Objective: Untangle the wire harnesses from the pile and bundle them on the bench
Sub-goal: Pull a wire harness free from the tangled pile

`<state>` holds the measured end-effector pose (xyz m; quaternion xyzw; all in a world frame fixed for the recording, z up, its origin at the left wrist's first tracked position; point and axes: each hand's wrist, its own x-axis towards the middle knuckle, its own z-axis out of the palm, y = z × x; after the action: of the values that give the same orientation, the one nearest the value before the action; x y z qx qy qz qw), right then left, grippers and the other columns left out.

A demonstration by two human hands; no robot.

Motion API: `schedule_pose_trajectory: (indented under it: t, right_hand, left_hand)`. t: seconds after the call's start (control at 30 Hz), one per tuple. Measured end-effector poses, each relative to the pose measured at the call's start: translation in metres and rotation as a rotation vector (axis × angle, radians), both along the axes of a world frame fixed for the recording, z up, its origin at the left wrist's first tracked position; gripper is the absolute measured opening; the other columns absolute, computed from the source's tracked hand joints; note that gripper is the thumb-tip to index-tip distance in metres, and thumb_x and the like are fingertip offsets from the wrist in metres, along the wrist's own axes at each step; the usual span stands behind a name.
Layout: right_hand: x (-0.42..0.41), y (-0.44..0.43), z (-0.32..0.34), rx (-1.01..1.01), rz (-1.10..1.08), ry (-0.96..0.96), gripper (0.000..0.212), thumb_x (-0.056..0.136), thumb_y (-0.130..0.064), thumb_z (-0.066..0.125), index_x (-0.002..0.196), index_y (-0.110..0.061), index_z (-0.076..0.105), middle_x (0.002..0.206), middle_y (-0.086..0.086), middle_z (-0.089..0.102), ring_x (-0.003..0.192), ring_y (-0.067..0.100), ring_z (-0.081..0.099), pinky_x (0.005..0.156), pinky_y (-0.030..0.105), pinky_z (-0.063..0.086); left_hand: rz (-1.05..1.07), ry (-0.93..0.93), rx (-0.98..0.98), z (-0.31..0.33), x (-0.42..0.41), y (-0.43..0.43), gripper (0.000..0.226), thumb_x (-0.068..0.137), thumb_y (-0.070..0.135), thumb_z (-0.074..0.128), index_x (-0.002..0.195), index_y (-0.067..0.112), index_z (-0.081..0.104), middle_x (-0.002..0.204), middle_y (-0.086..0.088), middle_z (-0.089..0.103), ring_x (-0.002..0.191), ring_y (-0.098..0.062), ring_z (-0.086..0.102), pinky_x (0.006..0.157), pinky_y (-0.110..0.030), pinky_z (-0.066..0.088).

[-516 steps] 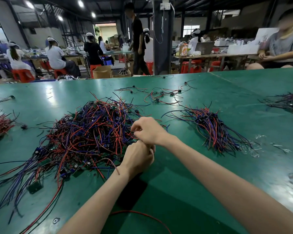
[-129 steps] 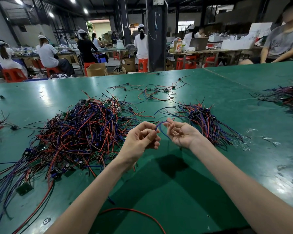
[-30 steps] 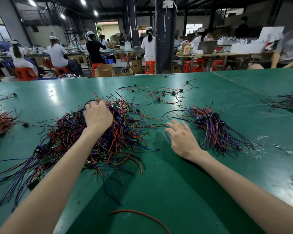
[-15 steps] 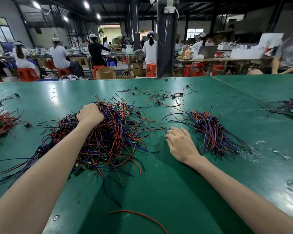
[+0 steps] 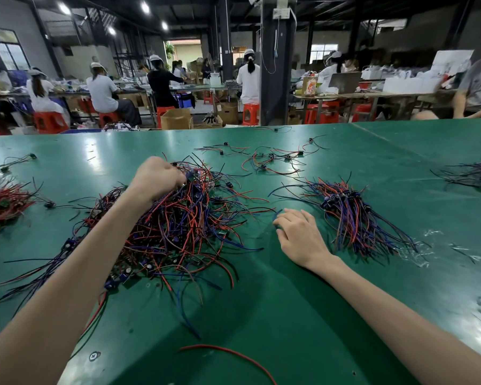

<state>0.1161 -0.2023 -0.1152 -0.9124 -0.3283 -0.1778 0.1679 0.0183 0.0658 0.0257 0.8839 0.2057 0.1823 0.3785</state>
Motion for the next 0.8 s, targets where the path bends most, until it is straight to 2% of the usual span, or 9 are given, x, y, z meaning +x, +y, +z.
schedule_pose_trajectory:
  t: [0.1, 0.17, 0.27, 0.33, 0.43, 0.53, 0.6, 0.7, 0.8]
  right_hand:
    - [0.000, 0.000, 0.001, -0.005, -0.002, 0.008, 0.028, 0.095, -0.018, 0.046, 0.119, -0.018, 0.061, 0.128, -0.005, 0.057, 0.135, 0.012, 0.033, 0.115, 0.034, 0.010]
    - [-0.001, 0.001, 0.001, -0.010, -0.006, 0.008, 0.029, 0.095, -0.017, 0.046, 0.119, -0.018, 0.061, 0.128, -0.004, 0.057, 0.135, 0.012, 0.034, 0.115, 0.034, 0.010]
    - [-0.002, 0.001, 0.001, -0.017, -0.009, 0.006, 0.029, 0.095, -0.017, 0.046, 0.119, -0.018, 0.062, 0.127, -0.004, 0.058, 0.134, 0.012, 0.035, 0.114, 0.033, 0.010]
    - [-0.002, 0.001, 0.000, -0.011, -0.005, 0.010, 0.028, 0.095, -0.018, 0.046, 0.118, -0.017, 0.062, 0.126, -0.003, 0.059, 0.133, 0.013, 0.035, 0.114, 0.033, 0.011]
    - [-0.002, 0.001, 0.001, -0.010, -0.001, 0.017, 0.029, 0.095, -0.018, 0.045, 0.118, -0.017, 0.062, 0.125, -0.003, 0.059, 0.133, 0.013, 0.036, 0.114, 0.033, 0.011]
    - [-0.001, 0.000, 0.002, -0.021, 0.004, 0.023, 0.029, 0.095, -0.018, 0.045, 0.119, -0.016, 0.062, 0.125, -0.002, 0.059, 0.132, 0.013, 0.036, 0.114, 0.033, 0.013]
    - [-0.001, 0.000, 0.002, -0.023, 0.008, 0.024, 0.029, 0.095, -0.019, 0.045, 0.119, -0.017, 0.062, 0.125, -0.003, 0.060, 0.132, 0.013, 0.037, 0.113, 0.033, 0.014]
    - [0.000, 0.000, 0.003, -0.017, 0.012, 0.033, 0.029, 0.095, -0.018, 0.045, 0.118, -0.016, 0.062, 0.124, -0.002, 0.060, 0.130, 0.014, 0.038, 0.113, 0.034, 0.015]
    - [0.000, -0.001, 0.003, -0.011, 0.016, 0.038, 0.028, 0.095, -0.018, 0.045, 0.116, -0.016, 0.063, 0.123, -0.002, 0.061, 0.129, 0.014, 0.040, 0.113, 0.035, 0.016]
  left_hand:
    - [-0.189, 0.228, 0.007, -0.016, -0.015, -0.016, 0.007, 0.083, 0.002, 0.066, 0.080, 0.002, 0.072, 0.075, -0.010, 0.068, 0.063, -0.019, 0.053, 0.055, -0.021, 0.042]
    - [-0.285, 0.417, 0.033, -0.023, -0.020, -0.022, 0.005, 0.084, 0.004, 0.067, 0.083, 0.005, 0.072, 0.064, -0.003, 0.068, 0.053, -0.010, 0.054, 0.045, -0.016, 0.038]
    - [-0.347, 0.613, 0.013, -0.026, -0.019, -0.023, 0.017, 0.087, 0.018, 0.068, 0.091, 0.001, 0.070, 0.065, -0.002, 0.071, 0.051, -0.006, 0.061, 0.041, -0.015, 0.040]
    - [-0.257, 0.529, 0.045, -0.027, -0.009, -0.018, 0.027, 0.091, 0.027, 0.064, 0.084, 0.001, 0.069, 0.066, -0.004, 0.071, 0.050, -0.008, 0.063, 0.042, -0.015, 0.043]
    - [0.016, 0.329, 0.307, -0.035, 0.012, -0.012, 0.038, 0.092, 0.032, 0.059, 0.067, 0.004, 0.062, 0.065, -0.006, 0.065, 0.056, -0.020, 0.059, 0.055, -0.024, 0.047]
    - [0.176, 0.260, 0.560, -0.051, 0.024, -0.014, 0.028, 0.092, 0.031, 0.059, 0.095, 0.003, 0.062, 0.096, -0.015, 0.065, 0.092, -0.033, 0.058, 0.073, -0.038, 0.049]
    - [0.208, 0.285, 0.692, -0.058, 0.029, -0.017, 0.031, 0.093, 0.030, 0.058, 0.109, 0.004, 0.061, 0.110, -0.017, 0.061, 0.109, -0.035, 0.051, 0.078, -0.041, 0.046]
    - [0.213, 0.313, 0.843, -0.057, 0.037, -0.020, 0.026, 0.092, 0.027, 0.060, 0.106, 0.005, 0.066, 0.115, -0.016, 0.057, 0.112, -0.033, 0.047, 0.086, -0.039, 0.044]
    - [0.236, 0.185, 0.820, -0.048, 0.039, -0.021, 0.025, 0.092, 0.024, 0.063, 0.103, 0.003, 0.067, 0.111, -0.016, 0.055, 0.106, -0.032, 0.050, 0.086, -0.040, 0.047]
